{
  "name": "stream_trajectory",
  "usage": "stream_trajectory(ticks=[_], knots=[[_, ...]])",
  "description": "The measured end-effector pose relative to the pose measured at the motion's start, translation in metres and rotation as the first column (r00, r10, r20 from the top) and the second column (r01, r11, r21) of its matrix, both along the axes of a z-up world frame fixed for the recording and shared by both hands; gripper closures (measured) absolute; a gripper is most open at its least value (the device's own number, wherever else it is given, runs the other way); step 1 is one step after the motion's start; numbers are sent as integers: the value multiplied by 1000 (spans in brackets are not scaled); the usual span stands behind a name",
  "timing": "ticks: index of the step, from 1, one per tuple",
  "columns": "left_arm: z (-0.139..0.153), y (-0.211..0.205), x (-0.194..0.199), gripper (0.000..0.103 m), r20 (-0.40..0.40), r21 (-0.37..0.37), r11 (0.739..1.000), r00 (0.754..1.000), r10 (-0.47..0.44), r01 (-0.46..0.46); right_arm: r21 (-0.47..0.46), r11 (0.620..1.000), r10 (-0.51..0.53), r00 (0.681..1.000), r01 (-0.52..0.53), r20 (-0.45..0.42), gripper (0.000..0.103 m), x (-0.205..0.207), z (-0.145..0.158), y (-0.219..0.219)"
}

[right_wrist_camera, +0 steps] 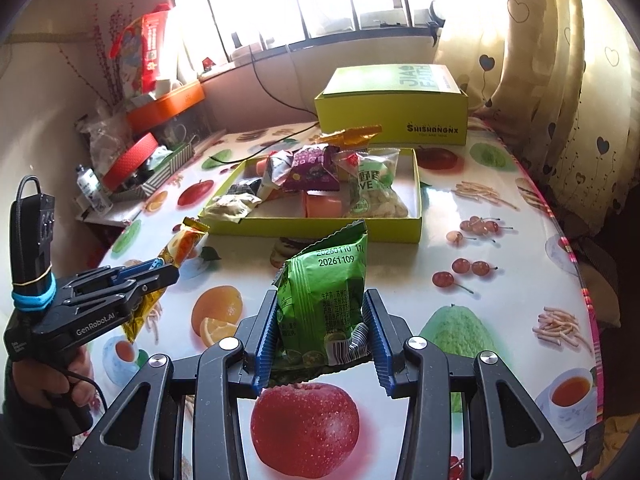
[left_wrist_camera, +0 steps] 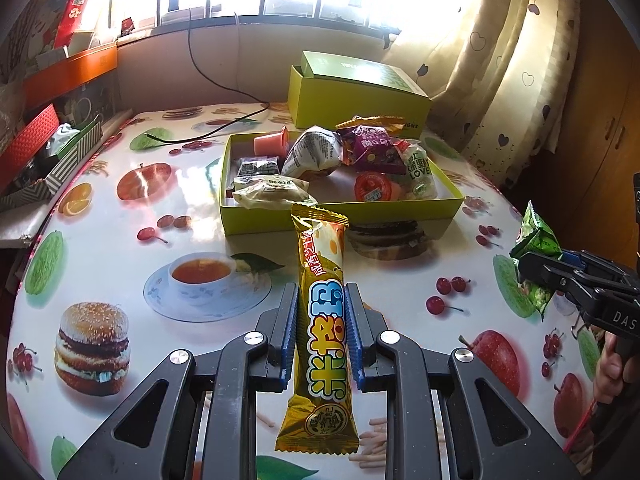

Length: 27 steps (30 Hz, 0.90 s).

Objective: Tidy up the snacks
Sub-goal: 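Lift candy bar with left gripper and green bag with right, carry over tray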

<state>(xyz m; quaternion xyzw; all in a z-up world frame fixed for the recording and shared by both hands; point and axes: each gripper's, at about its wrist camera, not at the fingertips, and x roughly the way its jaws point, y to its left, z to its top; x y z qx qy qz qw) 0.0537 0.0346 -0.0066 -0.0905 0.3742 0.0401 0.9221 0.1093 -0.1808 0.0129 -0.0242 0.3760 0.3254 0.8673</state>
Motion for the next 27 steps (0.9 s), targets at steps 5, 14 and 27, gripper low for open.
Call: stream_trajectory(ticks=[5,14,27], knots=[[2,0,2,80,7,-5,1000,1000,-3,3,-2,1000,6,1000,-6,9,62,4,4,4],[7,2,9,80,20,-20,1000,1000,-11,11,-9,1000,15,1000,-15,12,62,11,5,14],[11,2,27,80,28,-29,999,999,-25,25,-22,999,39,999,-38,14,62,25,3,31]])
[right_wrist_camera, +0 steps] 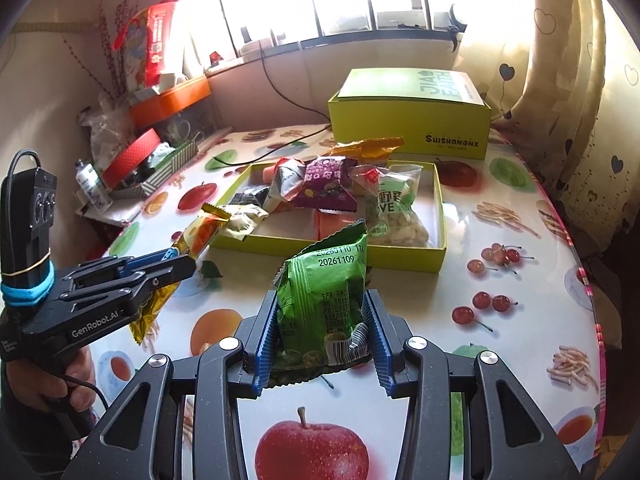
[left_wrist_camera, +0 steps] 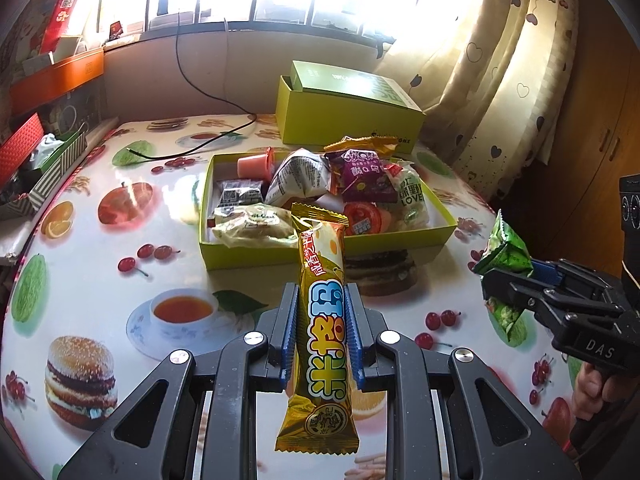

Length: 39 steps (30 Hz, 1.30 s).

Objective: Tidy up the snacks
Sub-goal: 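Lift candy bar with left gripper and green bag with right, carry over tray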

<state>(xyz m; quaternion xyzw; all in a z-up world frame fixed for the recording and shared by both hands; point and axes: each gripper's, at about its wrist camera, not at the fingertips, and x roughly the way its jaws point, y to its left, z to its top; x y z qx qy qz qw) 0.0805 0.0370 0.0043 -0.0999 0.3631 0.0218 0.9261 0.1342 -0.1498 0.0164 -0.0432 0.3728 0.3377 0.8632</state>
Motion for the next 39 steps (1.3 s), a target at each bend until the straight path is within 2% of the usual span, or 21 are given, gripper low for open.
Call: stream_trajectory(ticks=[26,39], knots=[[13,22,49,80,11,-2,1000,1000,26,-26,-29,998,56,998,-55,36,62,34,6,42],[-1,51,95,80,-10,-40,996,996,85,-86,-40,999,39,999,-37,35,62,51,2,42]])
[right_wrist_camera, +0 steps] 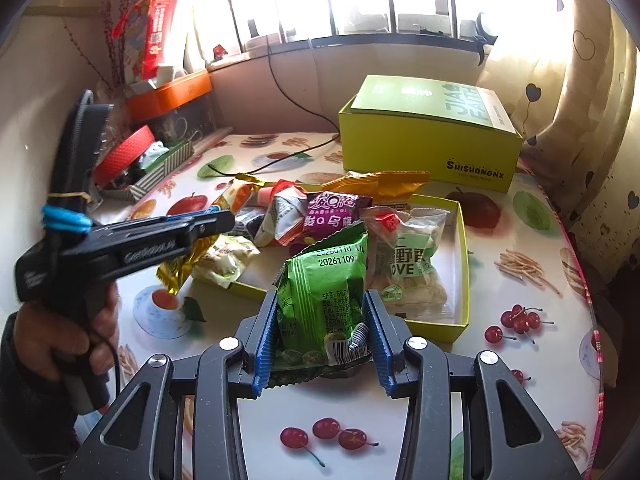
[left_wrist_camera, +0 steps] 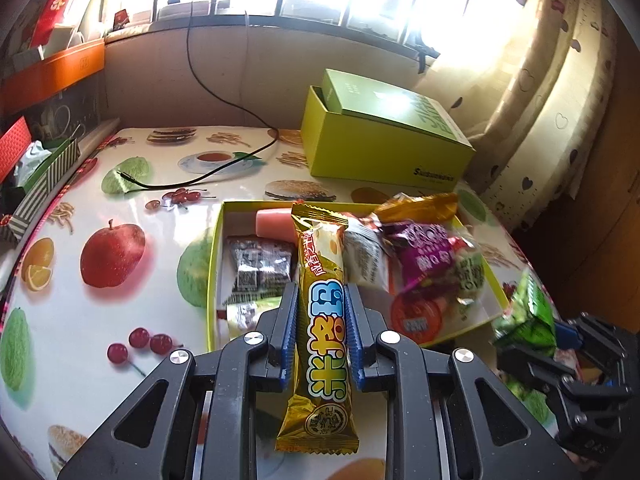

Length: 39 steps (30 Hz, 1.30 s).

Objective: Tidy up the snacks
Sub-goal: 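Lift candy bar with left gripper and green bag with right, carry over tray, then open left gripper dropping candy bar into tray while right gripper releases green bag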

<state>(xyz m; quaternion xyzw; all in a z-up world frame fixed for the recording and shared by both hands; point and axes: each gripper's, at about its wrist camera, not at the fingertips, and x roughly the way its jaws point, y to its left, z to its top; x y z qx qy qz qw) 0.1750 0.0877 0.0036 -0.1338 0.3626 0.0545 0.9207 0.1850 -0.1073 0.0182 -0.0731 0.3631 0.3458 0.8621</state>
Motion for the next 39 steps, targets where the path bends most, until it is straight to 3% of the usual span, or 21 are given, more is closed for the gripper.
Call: stream_trajectory(ticks=[15,23,31,39], knots=[[-22,40,36,79,-11,-139,989,999,48,-49,-6,994,108,994,-108,33,62,21,-5,55],[-14,61,26,60,45,-202,978,997,67,-57,0,981,195,981,-195,12,62,31,-17,84],[-4,70,6,59,65,-203,976,993,95,-80,-50,973,226,974,-225,32,55,40,-24,97],[7,55,-13,58,80,-160,986,995,59,-45,-87,973,220,972,-213,86,49,25,-17,88]])
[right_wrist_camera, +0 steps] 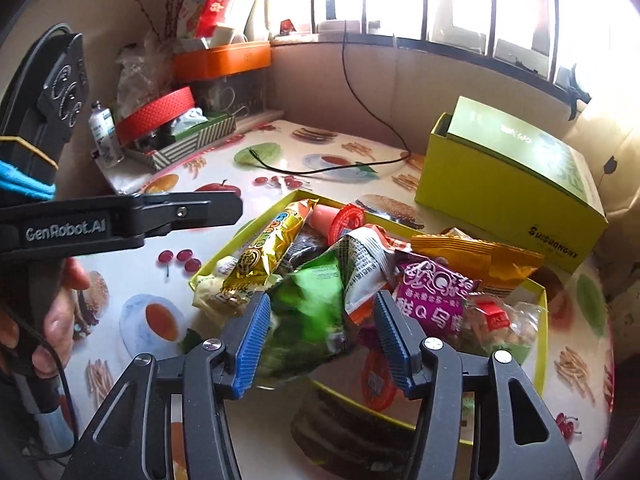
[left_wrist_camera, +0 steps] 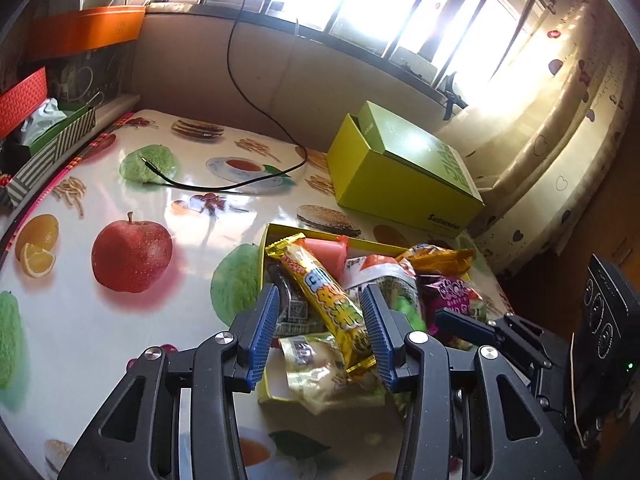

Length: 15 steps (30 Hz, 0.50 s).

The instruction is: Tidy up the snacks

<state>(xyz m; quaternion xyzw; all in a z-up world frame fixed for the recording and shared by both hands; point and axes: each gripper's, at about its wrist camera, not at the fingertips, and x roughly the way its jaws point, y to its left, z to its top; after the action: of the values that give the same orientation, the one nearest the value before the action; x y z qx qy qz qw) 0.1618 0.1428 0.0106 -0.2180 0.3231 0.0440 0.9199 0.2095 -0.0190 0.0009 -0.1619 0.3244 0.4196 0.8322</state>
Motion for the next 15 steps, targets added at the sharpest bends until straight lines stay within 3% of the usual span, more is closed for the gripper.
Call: stream_trajectory(ticks=[8,15], knots=[[3,-20,-24,58,-12,51,998,1000,-25,26,22,999,-41,999,41,-6,48,-19,11,-28],[-12,-53,-42,58,-73,109,991,994,-76,84,3,993,-117,992,117,-54,45,-33,1,-56]])
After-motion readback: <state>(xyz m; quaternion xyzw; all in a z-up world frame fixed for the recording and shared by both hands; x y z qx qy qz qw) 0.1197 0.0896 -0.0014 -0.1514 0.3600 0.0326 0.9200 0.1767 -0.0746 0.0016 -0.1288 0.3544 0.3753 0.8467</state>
